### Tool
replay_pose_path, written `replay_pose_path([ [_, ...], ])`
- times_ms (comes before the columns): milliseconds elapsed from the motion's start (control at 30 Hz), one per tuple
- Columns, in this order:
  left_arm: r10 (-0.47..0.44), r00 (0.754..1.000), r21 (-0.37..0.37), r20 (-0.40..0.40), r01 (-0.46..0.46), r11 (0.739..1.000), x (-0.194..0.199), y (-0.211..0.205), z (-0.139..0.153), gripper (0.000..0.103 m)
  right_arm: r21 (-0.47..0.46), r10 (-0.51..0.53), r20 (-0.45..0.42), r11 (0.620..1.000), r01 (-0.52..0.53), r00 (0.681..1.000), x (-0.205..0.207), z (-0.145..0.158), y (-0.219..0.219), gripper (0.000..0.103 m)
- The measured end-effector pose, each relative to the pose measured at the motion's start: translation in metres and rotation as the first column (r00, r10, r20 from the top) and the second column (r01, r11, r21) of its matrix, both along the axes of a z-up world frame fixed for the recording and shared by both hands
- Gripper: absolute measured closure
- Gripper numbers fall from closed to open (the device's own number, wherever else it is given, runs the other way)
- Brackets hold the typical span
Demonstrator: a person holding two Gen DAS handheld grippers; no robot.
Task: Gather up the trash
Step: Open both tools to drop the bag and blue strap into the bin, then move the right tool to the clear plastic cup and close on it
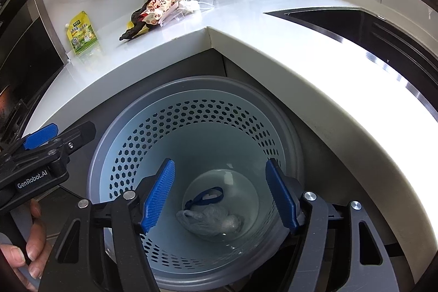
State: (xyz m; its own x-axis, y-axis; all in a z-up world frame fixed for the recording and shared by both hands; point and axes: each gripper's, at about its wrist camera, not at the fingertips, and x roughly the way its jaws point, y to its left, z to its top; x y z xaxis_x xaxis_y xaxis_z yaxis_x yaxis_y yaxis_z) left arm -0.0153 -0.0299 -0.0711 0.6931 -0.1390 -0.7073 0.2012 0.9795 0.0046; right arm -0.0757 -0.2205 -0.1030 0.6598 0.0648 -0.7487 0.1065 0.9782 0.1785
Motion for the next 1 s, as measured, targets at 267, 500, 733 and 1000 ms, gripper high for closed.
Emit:
replay_pose_path([
  [267, 0.019, 0.999, -0.024, 0.041, -0.018, 1.000, -0.002, 0.009, 0.010, 0.006, -0.018, -0.005, 0.017, 1.000, 0.005, 1.000, -0.001, 0.003, 0.002, 0.036],
  [500, 0.021, 0.998, -0.057, 0.056, -0.017, 0.998, 0.000, 0.018, 0.018, 0.006, -0.013, -0.010, 0.050, 1.000, 0.010, 0.999, -0.002, 0.013, 0.001, 0.034],
  [733, 0.011, 0.995, -0.029, 0.099, -0.008, 1.000, 0.007, 0.022, 0.037, 0.006, -0.023, -0.009, 0.136, 1.000, 0.012, 0.991, 0.002, 0.042, -0.001, 0.029],
  [1000, 0.069, 0.986, -0.075, 0.154, -0.058, 0.996, 0.045, 0.039, 0.066, 0.006, -0.047, 0.011, 0.195, 0.999, -0.002, 0.981, 0.037, 0.070, -0.006, 0.026],
])
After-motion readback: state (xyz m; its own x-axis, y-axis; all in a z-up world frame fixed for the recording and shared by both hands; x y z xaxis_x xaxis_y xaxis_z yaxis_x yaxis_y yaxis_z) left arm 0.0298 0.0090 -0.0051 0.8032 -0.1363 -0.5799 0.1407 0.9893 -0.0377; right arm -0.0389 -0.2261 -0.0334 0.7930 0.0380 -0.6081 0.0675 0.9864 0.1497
